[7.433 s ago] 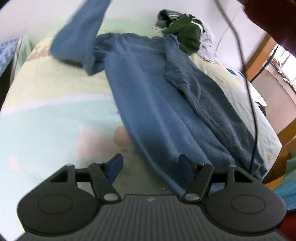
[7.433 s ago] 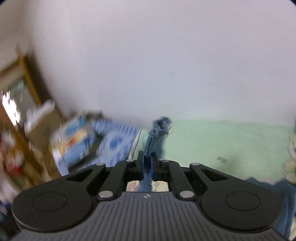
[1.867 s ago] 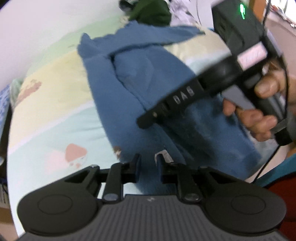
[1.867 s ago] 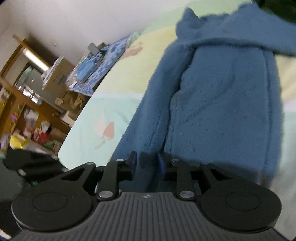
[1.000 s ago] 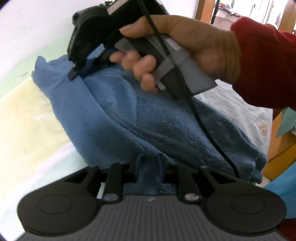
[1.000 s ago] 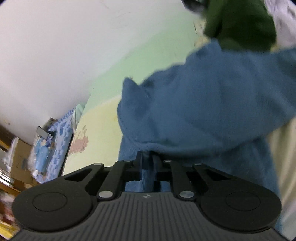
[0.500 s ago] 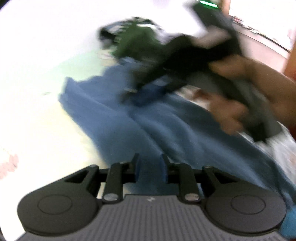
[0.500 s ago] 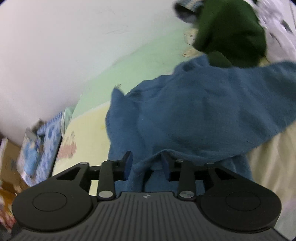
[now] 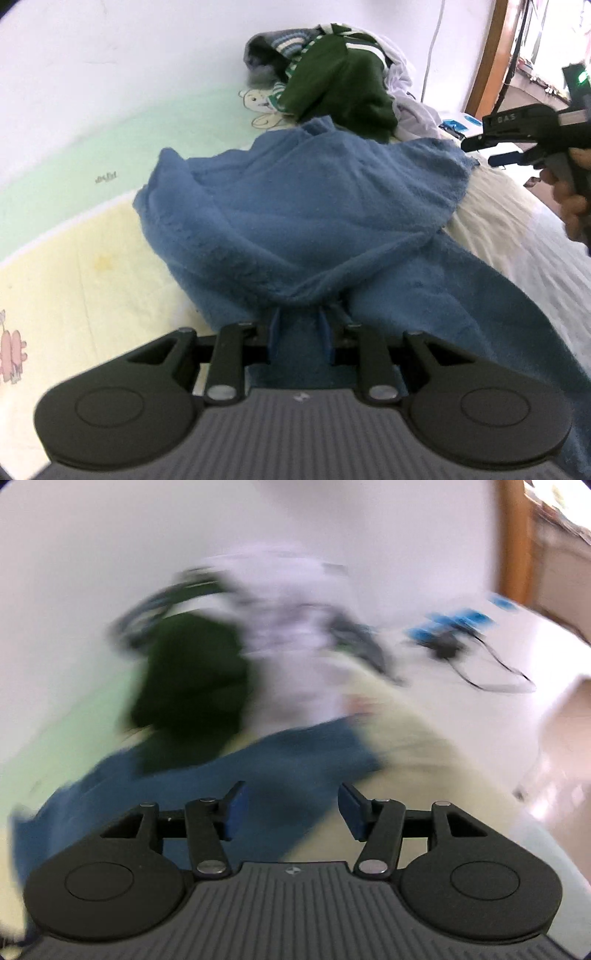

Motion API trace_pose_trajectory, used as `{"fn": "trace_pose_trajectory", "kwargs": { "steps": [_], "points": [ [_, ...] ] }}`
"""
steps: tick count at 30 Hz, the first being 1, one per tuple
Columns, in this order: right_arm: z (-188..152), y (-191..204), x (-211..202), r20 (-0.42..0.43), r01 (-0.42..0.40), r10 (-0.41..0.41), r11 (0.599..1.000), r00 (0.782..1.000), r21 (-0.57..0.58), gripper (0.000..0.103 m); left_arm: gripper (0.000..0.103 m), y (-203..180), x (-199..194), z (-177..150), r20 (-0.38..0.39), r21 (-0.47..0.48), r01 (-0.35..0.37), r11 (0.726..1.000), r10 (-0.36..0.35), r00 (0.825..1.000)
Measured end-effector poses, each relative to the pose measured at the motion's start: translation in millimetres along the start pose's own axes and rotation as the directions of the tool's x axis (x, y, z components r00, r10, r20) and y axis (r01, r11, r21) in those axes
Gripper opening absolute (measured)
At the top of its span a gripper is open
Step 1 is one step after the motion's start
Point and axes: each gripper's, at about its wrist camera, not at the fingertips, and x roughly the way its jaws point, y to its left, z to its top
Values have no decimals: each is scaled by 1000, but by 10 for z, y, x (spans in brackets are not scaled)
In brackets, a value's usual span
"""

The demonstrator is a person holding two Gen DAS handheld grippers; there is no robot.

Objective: Fold clothes

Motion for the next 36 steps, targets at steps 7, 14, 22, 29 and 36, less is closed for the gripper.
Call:
{"fn": "trace_pose_trajectory", "kwargs": {
  "steps": [7,14,22,29,36],
  "points": [
    [137,-331,390,-4,3,-2,982,1000,190,58,22,-95,77,57,-17,33,-35,999,35,999],
    [35,68,497,79,149,-144,986,986,-69,33,23,-109,102,84,-31,27,-50,998,51,998],
    [269,-104,168,179,82,-72,995,981,-51,11,25,-112,109,112,-46,25,-62,998,63,997],
    [343,-288,-182,309,50,-54,998,949,22,10,30,-108,103,106,-46,29,-66,997,67,997],
    [286,-414,-700,460,-111,25,981,888,160,10,38,-66,71,92,-51,16,-66,998,67,996]
  ]
}}
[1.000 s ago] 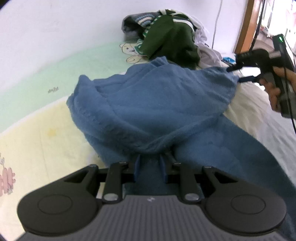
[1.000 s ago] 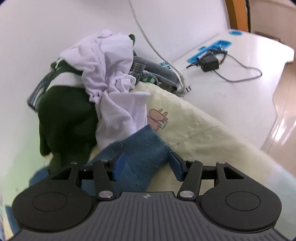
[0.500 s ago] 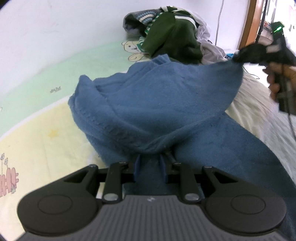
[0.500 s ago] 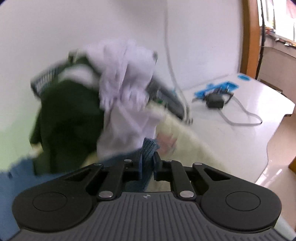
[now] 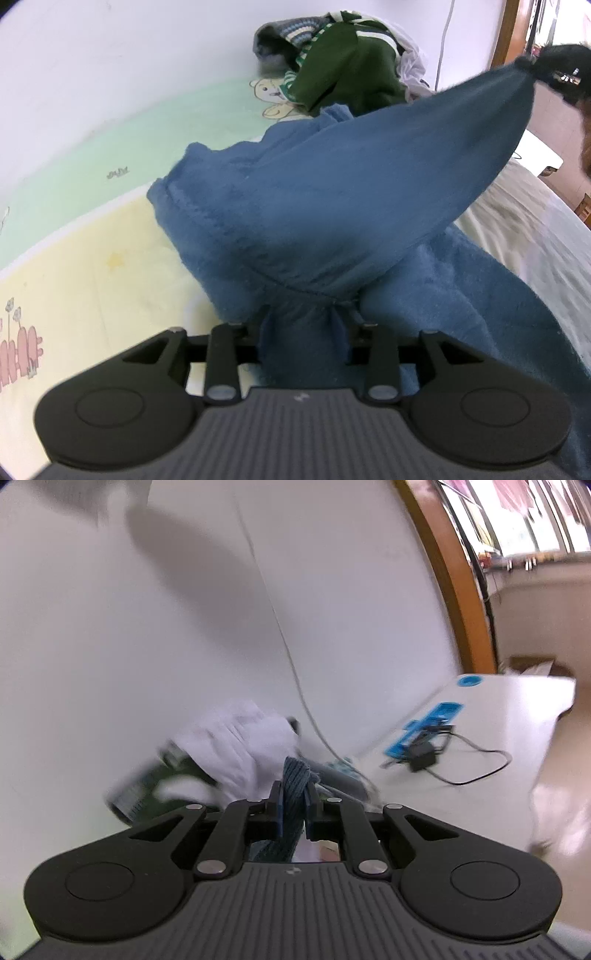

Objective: Fold clothes

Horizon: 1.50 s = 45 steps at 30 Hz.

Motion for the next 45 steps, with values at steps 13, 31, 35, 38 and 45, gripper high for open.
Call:
{"fn": "trace_pose_trajectory", "kwargs": {
  "steps": [13,31,35,38,45],
  "points": [
    [132,-178,12,-3,40,-40,999,999,24,10,49,-45,-112,31,20,44,17,999,-18,1000],
    [-383,-581,323,-246,132,-158,984,956,-120,22,31,457,523,682,15,77,-165,983,164,986],
    [-266,-395,-20,-160,56,-90,977,983,-205,31,31,358,574,687,40,135,-213,968,209,977],
    [-267,-143,-241,-231,-156,111,969,967,-189,34,33,360,574,658,58,151,-225,962,219,974],
    [-1027,1002,-390,-619,-653,471,752,628,-91,13,40,482,604,701,53,121,-219,968,214,975]
  ]
}}
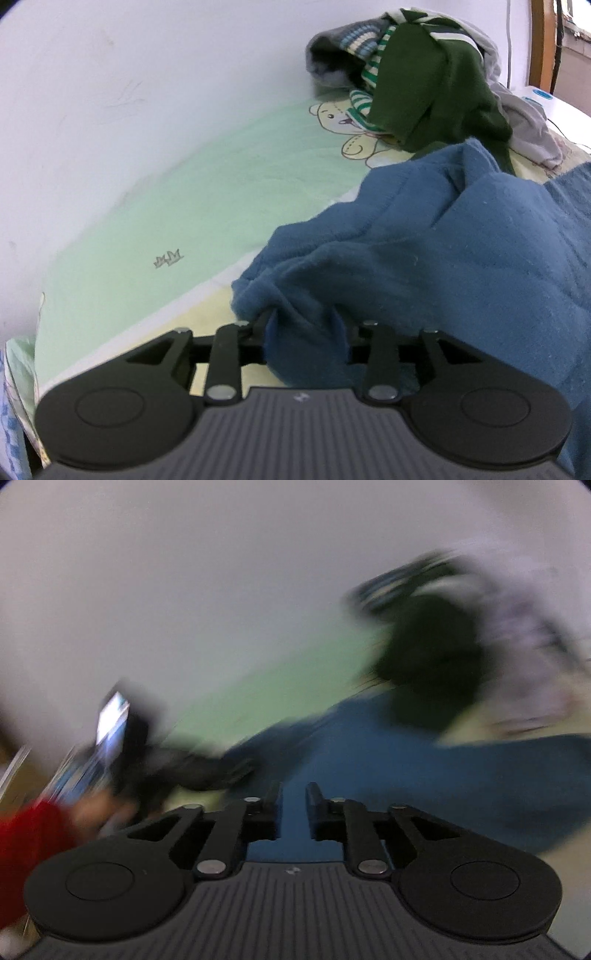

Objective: Fold clothes

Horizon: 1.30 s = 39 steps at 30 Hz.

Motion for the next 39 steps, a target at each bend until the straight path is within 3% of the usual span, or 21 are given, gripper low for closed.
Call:
{"fn": "trace_pose_trajectory", "kwargs": {
  "steps": [3,5,7,10,11,12,14,15,16,17,19,21,22,25,27,30,32,34,36,39],
  "points": [
    [-156,408,410,-140,-105,88,987,986,-120,12,43,-20,5,-17,11,17,-13,1000,13,1000],
    [-277,530,600,-178,-67,34,980,983,-186,12,45,7,10,-19,11,3,-9,1000,9,1000],
    [-356,438,746,-244,-24,-14,987,970,-156,3,49,38,19,-20,9,-17,-5,1000,5,1000],
    [-319,282,640,-253,-45,27,997,967,-67,0,50,64,20,-25,10,-28,0,1000,0,1000],
    [-277,258,547,-236,-52,36,997,971,-62,0,50,69,13,-22,8,-27,3,1000,-3,1000],
    [-211,192,384,-182,-30,19,998,983,-54,10,46,79,-12,-18,10,-30,12,999,-12,1000],
    [-95,-66,72,-58,92,-93,996,994,-17,24,35,100,-65,-10,15,-37,30,999,-30,999],
    [-29,-259,-63,-8,169,-169,985,986,25,34,29,101,-105,-8,26,-34,39,999,-38,999],
    [22,-490,-192,36,253,-256,964,966,81,39,29,91,-150,-2,42,-25,47,999,-46,998],
    [74,-787,-347,69,348,-362,925,930,151,39,29,76,-196,8,61,-17,59,998,-58,996],
    [142,-1248,-542,61,518,-544,823,837,232,40,27,47,-222,43,76,-15,86,996,-84,994],
    [151,-1652,-641,38,634,-659,736,751,239,40,26,12,-219,86,84,-18,117,993,-115,990],
    [127,-1817,-649,15,644,-668,723,744,251,41,26,-18,-165,96,70,-14,116,993,-114,991],
    [44,-2180,-647,-23,597,-627,729,779,336,40,23,-88,2,111,27,-8,112,994,-111,993],
    [33,-2215,-622,33,568,-622,734,782,373,42,23,-78,53,95,15,-21,117,993,-116,993],
    [47,-2176,-509,57,498,-568,761,821,416,44,24,-70,66,84,17,-19,118,993,-118,993],
    [111,-2048,-399,59,539,-593,764,803,354,40,24,-65,65,80,17,-25,120,993,-119,993],
    [109,-1958,-360,48,592,-628,754,777,283,13,24,-67,59,71,20,-27,119,993,-118,993],
    [111,-1943,-357,42,617,-645,746,763,249,9,24,-79,57,68,21,-22,114,993,-114,993],
    [178,-1947,-495,48,569,-610,763,791,307,7,24,-99,59,67,25,-9,105,994,-105,994]
  ]
}}
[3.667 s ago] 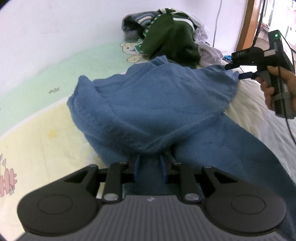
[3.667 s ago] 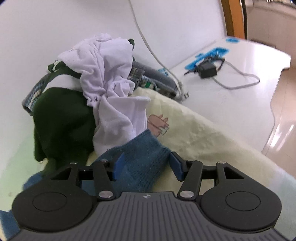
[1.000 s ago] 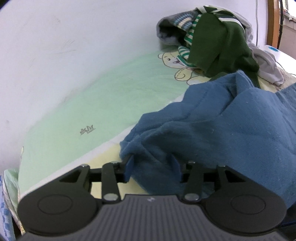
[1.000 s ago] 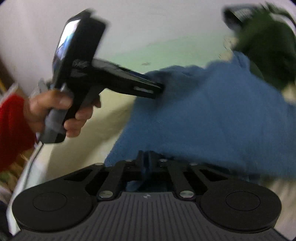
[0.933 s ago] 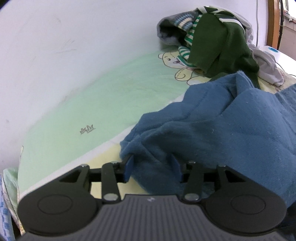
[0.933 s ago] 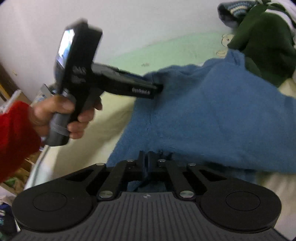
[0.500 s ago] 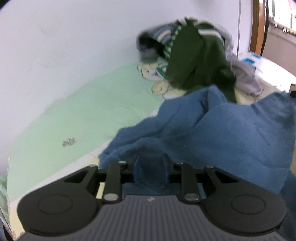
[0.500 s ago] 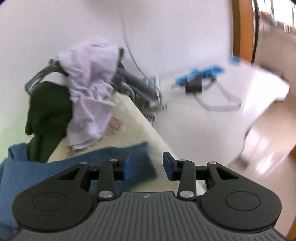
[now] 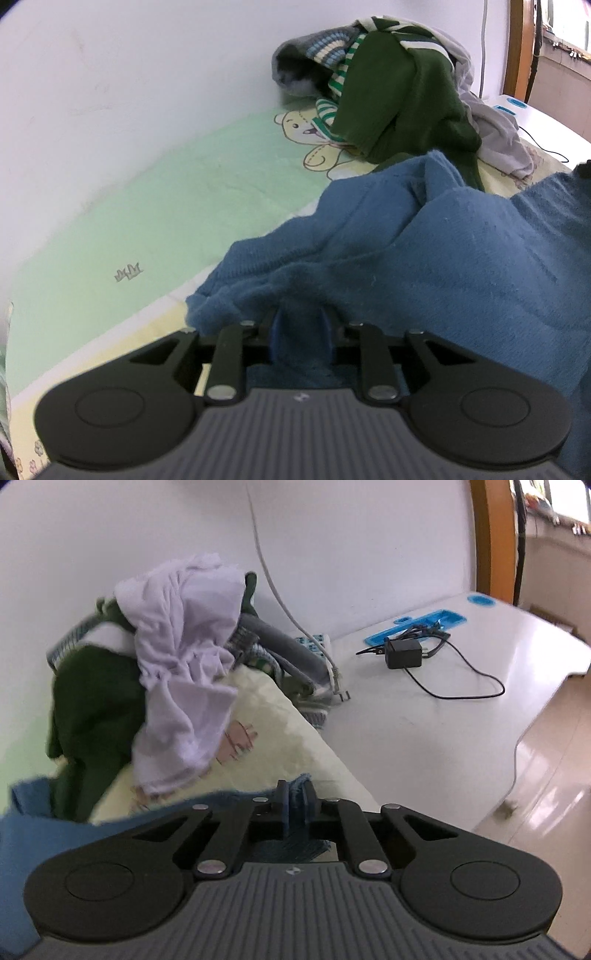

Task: Fold clothes
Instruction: 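Regrasp the sweater edge with the right gripper while the left gripper holds the sweater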

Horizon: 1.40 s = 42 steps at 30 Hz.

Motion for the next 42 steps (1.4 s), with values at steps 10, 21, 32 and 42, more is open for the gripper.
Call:
{"fn": "trace_pose_trajectory", "kwargs": {
  "steps": [10,21,32,42],
  "points": [
    [391,622,-991,57,-580,578,805,814,120,6,24,-5,-6,-5,1,-2,-6,1000,6,1000],
    [-66,1432,-1982,-162,-869,860,494,483,34,6,24,-27,-7,-24,13,-1,-17,1000,17,1000],
    [-562,1516,-2518,-325,-912,874,404,362,70,6,29,52,-76,-18,15,-9,-1,1000,1,1000],
    [-807,1262,-2616,-448,-894,816,442,366,73,6,29,147,-305,-106,15,28,-31,999,31,999]
  ]
}}
